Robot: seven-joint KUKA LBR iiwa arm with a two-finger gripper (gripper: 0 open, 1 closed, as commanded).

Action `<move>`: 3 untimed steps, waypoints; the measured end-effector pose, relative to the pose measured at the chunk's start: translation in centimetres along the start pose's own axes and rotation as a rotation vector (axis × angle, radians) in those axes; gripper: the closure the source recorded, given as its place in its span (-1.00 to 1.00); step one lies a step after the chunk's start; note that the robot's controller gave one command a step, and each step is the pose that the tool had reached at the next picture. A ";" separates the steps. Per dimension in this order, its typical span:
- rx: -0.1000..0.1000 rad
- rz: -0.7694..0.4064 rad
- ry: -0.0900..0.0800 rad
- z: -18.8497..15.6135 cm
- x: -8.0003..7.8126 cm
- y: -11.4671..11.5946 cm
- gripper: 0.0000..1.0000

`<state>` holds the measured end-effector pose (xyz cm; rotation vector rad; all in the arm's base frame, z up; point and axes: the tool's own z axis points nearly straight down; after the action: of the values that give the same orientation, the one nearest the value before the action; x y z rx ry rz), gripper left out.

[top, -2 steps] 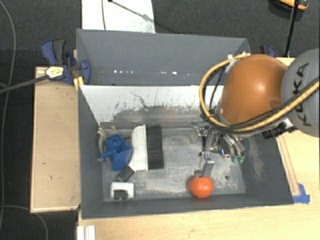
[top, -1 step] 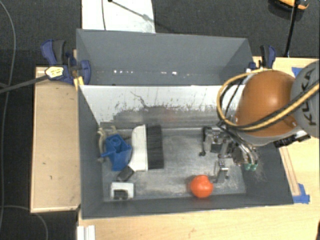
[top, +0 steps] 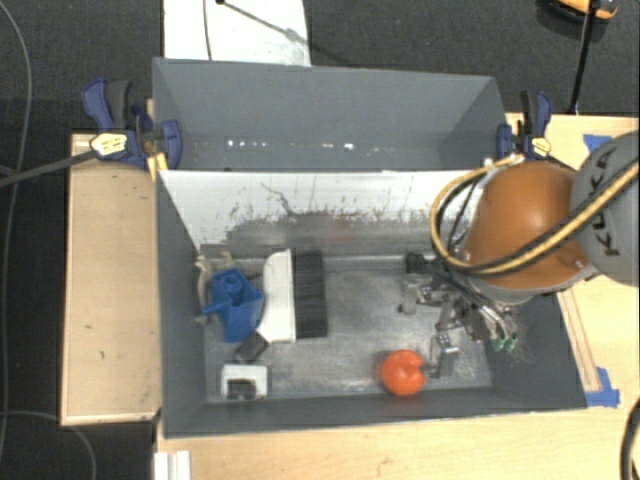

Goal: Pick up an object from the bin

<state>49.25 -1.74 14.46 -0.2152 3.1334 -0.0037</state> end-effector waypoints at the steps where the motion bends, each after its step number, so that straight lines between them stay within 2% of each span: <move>1: -0.002 -0.142 -0.006 4.3 0.7 0.3 -1.00; 2: -0.002 -0.260 -0.002 6.7 0.5 -0.6 -1.00; 3: -0.001 -0.316 -0.004 7.0 0.3 -0.9 -1.00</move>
Offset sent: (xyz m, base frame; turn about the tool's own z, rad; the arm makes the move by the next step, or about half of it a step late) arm -0.0004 -0.0142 -0.0746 -0.3263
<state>49.10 -2.68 7.51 -0.7049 3.0569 -0.0019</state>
